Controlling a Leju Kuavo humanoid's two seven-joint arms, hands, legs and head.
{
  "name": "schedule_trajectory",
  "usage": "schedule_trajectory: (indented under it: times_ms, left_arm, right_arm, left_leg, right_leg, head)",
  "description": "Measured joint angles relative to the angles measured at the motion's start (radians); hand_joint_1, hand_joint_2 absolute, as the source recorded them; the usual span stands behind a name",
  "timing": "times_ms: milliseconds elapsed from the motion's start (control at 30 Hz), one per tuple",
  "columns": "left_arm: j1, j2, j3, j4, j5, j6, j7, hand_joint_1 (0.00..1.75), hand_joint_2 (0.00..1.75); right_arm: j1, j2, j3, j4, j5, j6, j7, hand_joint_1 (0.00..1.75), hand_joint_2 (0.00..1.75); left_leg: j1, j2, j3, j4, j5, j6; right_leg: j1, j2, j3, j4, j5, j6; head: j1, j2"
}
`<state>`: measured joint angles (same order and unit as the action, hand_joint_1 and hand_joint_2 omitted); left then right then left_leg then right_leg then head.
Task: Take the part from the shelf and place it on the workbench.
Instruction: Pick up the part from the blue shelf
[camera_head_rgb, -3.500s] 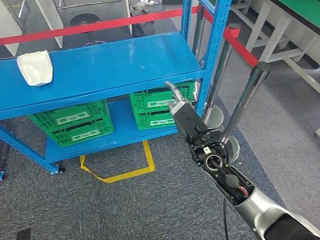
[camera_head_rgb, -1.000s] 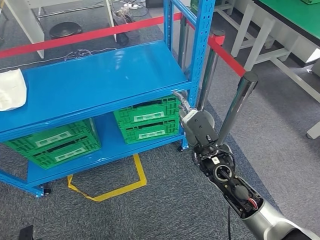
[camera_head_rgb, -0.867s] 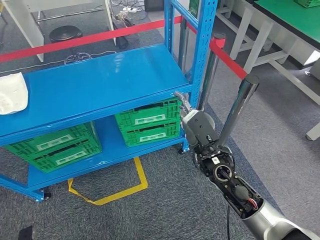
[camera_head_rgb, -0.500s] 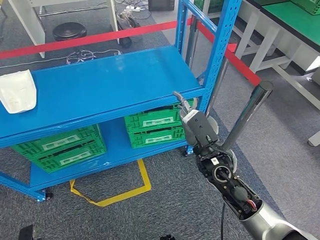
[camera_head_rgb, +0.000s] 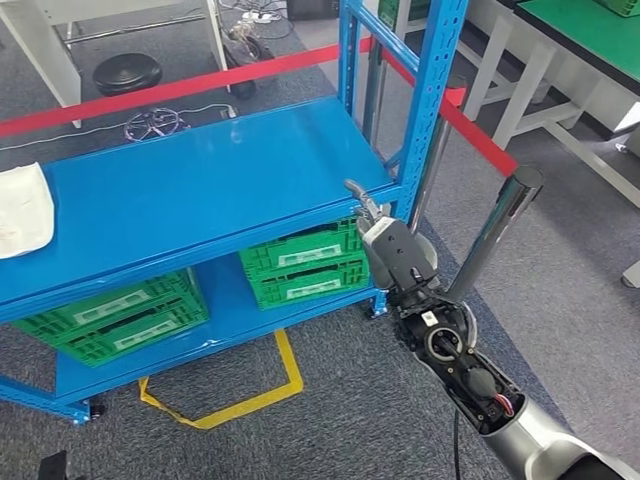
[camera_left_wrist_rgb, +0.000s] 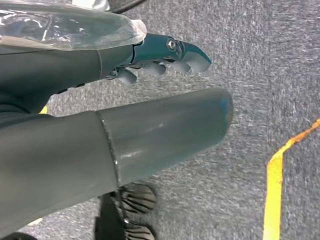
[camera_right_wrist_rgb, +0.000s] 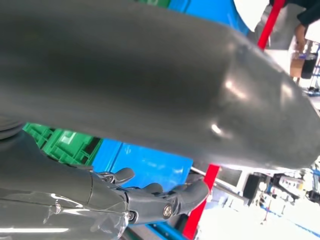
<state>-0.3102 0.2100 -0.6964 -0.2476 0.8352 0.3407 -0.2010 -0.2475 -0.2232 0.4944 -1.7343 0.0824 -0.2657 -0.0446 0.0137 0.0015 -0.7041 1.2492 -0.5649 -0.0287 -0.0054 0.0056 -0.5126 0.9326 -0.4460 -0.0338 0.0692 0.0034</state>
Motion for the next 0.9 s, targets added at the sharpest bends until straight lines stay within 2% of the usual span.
schedule_trajectory:
  times_ms: [33, 100, 133, 167, 267, 333, 367, 433, 467, 500, 533, 567, 600, 633, 667, 700, 733, 800, 833, 867, 900]
  left_arm:
    - [0.002, 0.001, 0.000, 0.000, 0.000, 0.000, 0.000, 0.00, 0.00]
    - [0.002, 0.003, 0.000, 0.000, 0.000, 0.000, 0.000, 0.00, 0.00]
    - [0.001, 0.003, 0.000, 0.000, 0.000, 0.000, 0.000, 0.00, 0.00]
    - [0.001, 0.003, 0.000, 0.000, 0.000, 0.000, 0.000, 0.00, 0.00]
    - [0.003, 0.003, 0.000, 0.000, 0.000, 0.000, 0.000, 0.00, 0.00]
    - [0.001, 0.003, 0.000, 0.000, -0.001, 0.000, 0.000, 0.00, 0.00]
    - [-0.001, 0.003, 0.000, 0.000, -0.001, 0.000, 0.000, 0.00, 0.00]
    - [-0.003, 0.003, 0.000, 0.000, -0.002, 0.000, 0.001, 0.00, 0.00]
    - [-0.002, 0.003, 0.000, 0.000, -0.002, 0.000, 0.002, 0.00, 0.00]
    - [-0.001, 0.002, 0.000, 0.000, -0.002, 0.000, 0.002, 0.00, 0.00]
    - [0.000, 0.002, 0.000, 0.000, -0.003, 0.000, 0.003, 0.00, 0.00]
    - [-0.001, 0.002, 0.000, 0.000, -0.003, 0.000, 0.003, 0.00, 0.00]
    - [-0.001, 0.002, 0.000, 0.000, -0.003, 0.000, 0.003, 0.00, 0.00]
    - [-0.002, 0.001, 0.000, 0.000, -0.003, 0.000, 0.003, 0.00, 0.00]
    - [-0.004, 0.000, 0.000, 0.000, -0.003, 0.000, 0.003, 0.00, 0.00]
    - [-0.005, -0.001, 0.000, 0.000, -0.003, 0.000, 0.003, 0.00, 0.00]
    - [-0.005, -0.002, 0.000, 0.000, -0.003, 0.000, 0.003, 0.00, 0.00]
    - [-0.006, -0.003, 0.000, 0.000, -0.003, 0.000, 0.003, 0.00, 0.00]
    - [-0.007, -0.003, 0.000, 0.000, -0.003, 0.000, 0.003, 0.00, 0.00]
    - [-0.009, -0.003, 0.000, 0.000, -0.002, 0.000, 0.003, 0.00, 0.00]
    - [-0.010, -0.002, 0.000, 0.000, -0.002, 0.000, 0.003, 0.00, 0.00]
  right_arm:
    - [0.001, 0.000, 0.000, 0.000, 0.000, 0.000, 0.000, 0.00, 0.00]
    - [0.002, 0.000, 0.000, 0.000, 0.000, 0.000, 0.000, 0.00, 0.00]
    - [0.002, 0.000, 0.000, 0.000, 0.000, 0.000, 0.000, 0.00, 0.00]
    - [0.001, 0.000, 0.000, 0.000, 0.000, 0.000, 0.000, 0.00, 0.00]
    - [0.002, 0.000, -0.001, 0.000, 0.000, 0.000, 0.000, 0.00, 0.00]
    - [0.000, 0.000, -0.001, 0.000, 0.000, 0.000, 0.000, 0.00, 0.00]
    - [-0.002, 0.000, -0.001, 0.000, 0.000, 0.001, 0.000, 0.00, 0.00]
    - [-0.003, 0.000, -0.001, 0.001, 0.000, 0.001, 0.000, 0.00, 0.00]
    - [-0.002, 0.000, -0.001, 0.002, -0.001, 0.002, 0.000, 0.00, 0.00]
    - [-0.001, 0.000, -0.001, 0.003, -0.001, 0.003, 0.000, 0.00, 0.00]
    - [0.000, 0.000, -0.001, 0.004, -0.001, 0.004, -0.001, 0.00, 0.00]
    - [0.000, 0.000, -0.001, 0.005, -0.002, 0.006, -0.001, 0.00, 0.00]
    - [-0.001, 0.000, -0.002, 0.007, -0.002, 0.008, -0.002, 0.00, 0.00]
    - [-0.003, 0.000, -0.002, 0.008, -0.002, 0.011, -0.002, 0.00, 0.00]
    - [-0.005, 0.000, -0.002, 0.010, -0.003, 0.013, -0.003, 0.00, 0.00]
    - [-0.007, 0.000, -0.002, 0.011, -0.004, 0.017, -0.005, 0.00, 0.00]
    - [-0.009, 0.000, -0.001, 0.013, -0.006, 0.022, -0.007, 0.00, 0.00]
    - [-0.013, 0.000, -0.001, 0.015, -0.013, 0.033, -0.012, 0.00, 0.00]
    - [-0.017, 0.000, -0.001, 0.017, -0.017, 0.038, -0.014, 0.00, 0.00]
    - [-0.021, 0.000, -0.001, 0.018, -0.020, 0.042, -0.016, 0.00, 0.00]
    - [-0.024, 0.000, 0.000, 0.020, -0.024, 0.045, -0.018, 0.00, 0.00]
  left_leg:
    - [0.004, 0.000, 0.002, -0.035, 0.032, -0.004]
    - [0.010, 0.001, 0.049, -0.184, 0.134, -0.010]
    - [0.010, 0.001, 0.072, -0.248, 0.160, -0.009]
    - [0.008, 0.001, 0.087, -0.288, 0.173, -0.002]
    - [0.003, 0.000, 0.097, -0.304, 0.172, 0.027]
    - [0.004, -0.001, 0.113, -0.307, 0.169, 0.041]
    - [0.004, -0.001, 0.121, -0.308, 0.165, 0.047]
    - [0.001, -0.002, 0.133, -0.308, 0.155, 0.055]
    - [-0.001, -0.002, 0.139, -0.308, 0.149, 0.056]
    - [-0.003, -0.003, 0.146, -0.308, 0.142, 0.057]
    - [-0.005, -0.004, 0.155, -0.308, 0.135, 0.056]
    - [-0.006, -0.005, 0.166, -0.308, 0.127, 0.055]
    - [-0.007, -0.005, 0.177, -0.308, 0.119, 0.054]
    - [-0.008, -0.006, 0.187, -0.308, 0.112, 0.050]
    - [-0.009, -0.007, 0.193, -0.308, 0.105, 0.046]
    - [-0.009, -0.007, 0.198, -0.307, 0.100, 0.041]
    - [-0.010, -0.007, 0.200, -0.304, 0.098, 0.035]
    - [-0.008, -0.007, 0.202, -0.292, 0.091, 0.024]
    - [-0.007, -0.007, 0.192, -0.270, 0.084, 0.020]
    - [-0.005, -0.007, 0.168, -0.229, 0.070, 0.015]
    - [-0.003, -0.006, 0.130, -0.168, 0.050, 0.010]
  right_leg:
    - [-0.003, 0.002, 0.007, 0.000, -0.006, 0.004]
    - [-0.007, 0.003, 0.024, 0.000, -0.021, 0.016]
    - [-0.008, 0.004, 0.030, 0.001, -0.028, 0.022]
    - [-0.008, 0.004, 0.032, 0.001, -0.034, 0.028]
    - [-0.006, 0.005, 0.035, 0.009, -0.042, 0.047]
    - [-0.008, 0.002, 0.019, 0.055, -0.055, 0.055]
    - [-0.009, 0.000, -0.010, 0.109, -0.072, 0.059]
    - [-0.010, -0.001, -0.093, 0.252, -0.122, 0.062]
    - [-0.010, -0.001, -0.131, 0.306, -0.144, 0.062]
    - [-0.010, -0.001, -0.156, 0.328, -0.151, 0.061]
    - [-0.009, -0.001, -0.163, 0.311, -0.137, 0.058]
    - [-0.008, -0.001, -0.151, 0.260, -0.100, 0.052]
    - [-0.006, -0.001, -0.129, 0.186, -0.046, 0.044]
    - [-0.002, -0.001, -0.108, 0.118, -0.007, 0.037]
    - [0.002, -0.002, -0.090, 0.067, 0.016, 0.031]
    - [0.006, -0.002, -0.078, 0.040, 0.027, 0.027]
    - [0.008, -0.002, -0.071, 0.032, 0.021, 0.024]
    - [0.006, -0.002, -0.054, 0.025, 0.026, 0.016]
    - [0.004, -0.001, -0.047, 0.021, 0.025, 0.011]
    - [0.003, -0.001, -0.041, 0.018, 0.024, 0.007]
    - [0.002, -0.001, -0.038, 0.016, 0.021, 0.004]
  head:
    - [0.000, 0.000]
    - [-0.001, 0.000]
    - [-0.003, 0.000]
    - [-0.005, 0.000]
    - [-0.007, 0.000]
    - [-0.005, 0.000]
    - [-0.003, 0.000]
    - [0.002, 0.000]
    - [0.004, 0.000]
    - [0.005, 0.000]
    - [0.005, 0.000]
    - [0.006, 0.000]
    - [0.007, 0.000]
    - [0.007, 0.000]
    - [0.005, 0.000]
    - [0.004, 0.000]
    - [0.003, 0.000]
    - [0.003, 0.000]
    - [0.001, 0.000]
    - [0.000, 0.000]
    - [-0.002, 0.000]
